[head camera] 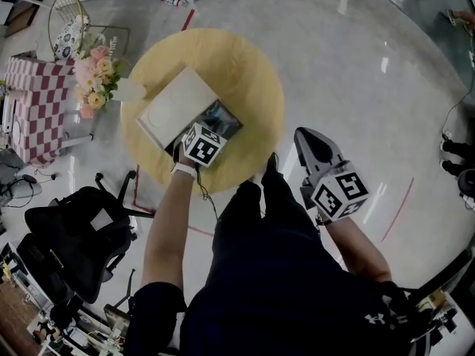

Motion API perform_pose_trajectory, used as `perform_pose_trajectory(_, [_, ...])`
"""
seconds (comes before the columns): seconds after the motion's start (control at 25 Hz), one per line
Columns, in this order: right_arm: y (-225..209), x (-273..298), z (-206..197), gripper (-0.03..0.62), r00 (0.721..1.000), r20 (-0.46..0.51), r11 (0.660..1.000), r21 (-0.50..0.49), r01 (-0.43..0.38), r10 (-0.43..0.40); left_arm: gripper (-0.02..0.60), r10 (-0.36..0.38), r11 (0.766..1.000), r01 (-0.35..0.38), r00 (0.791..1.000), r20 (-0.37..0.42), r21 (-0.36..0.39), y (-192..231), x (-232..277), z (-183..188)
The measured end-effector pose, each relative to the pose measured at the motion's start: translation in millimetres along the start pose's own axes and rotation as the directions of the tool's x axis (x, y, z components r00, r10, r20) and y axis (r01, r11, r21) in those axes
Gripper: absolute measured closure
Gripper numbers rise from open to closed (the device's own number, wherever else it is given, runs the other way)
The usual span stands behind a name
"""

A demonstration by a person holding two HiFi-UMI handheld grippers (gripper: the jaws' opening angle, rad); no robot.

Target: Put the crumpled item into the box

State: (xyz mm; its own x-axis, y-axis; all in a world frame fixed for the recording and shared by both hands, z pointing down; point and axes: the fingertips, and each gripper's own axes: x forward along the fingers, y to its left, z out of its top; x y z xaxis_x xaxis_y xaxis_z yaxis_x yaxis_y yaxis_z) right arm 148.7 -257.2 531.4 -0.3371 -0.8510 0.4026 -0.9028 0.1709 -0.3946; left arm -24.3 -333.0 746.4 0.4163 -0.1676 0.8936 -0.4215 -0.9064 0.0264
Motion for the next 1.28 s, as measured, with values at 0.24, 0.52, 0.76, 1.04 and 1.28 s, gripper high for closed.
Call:
perform_pose_trajectory(0.24, [0.3, 0.3, 2.4, 0.591, 1.0, 0.006, 1.0, -0.006, -0.008, 0.008, 0.455, 0.039, 0.998, -0.038, 0.999, 0.024, -0.039, 4.6, -3.3, 1.0])
perform_pose_trajectory(0.52, [-1.4, 2.3, 11.5, 0.591, 1.0, 0.023, 1.0, -0.024, -0.01, 0.011, 0.428, 0.091, 0.991, -0.082, 0.992, 0.088, -0.106, 7.3, -28.5, 4.4])
perform_pose_trajectory(0.76, [0.0, 5.6, 27.9, 0.591, 0.999, 0.049, 0.998, -0.059, -0.02, 0.023, 0.43, 0.183, 0.97, -0.139, 0.956, 0.227, -0.198, 16.4, -81.2, 28.7])
perform_pose_trajectory(1.04, [6.1, 7.5, 47.9, 0.591, 0.995, 0.087, 0.995, -0.096, -0.029, 0.037, 0.431, 0.31, 0.923, -0.163, 0.851, 0.424, -0.348, 25.1, -177.4, 60.9])
perform_pose_trajectory(1.28, [21.3, 3.6, 73.9, 0.591, 0.989, 0.128, 0.989, -0.14, -0.049, 0.067, 0.434, 0.439, 0.87, -0.194, 0.722, 0.534, -0.453, 30.6, -262.9, 76.0])
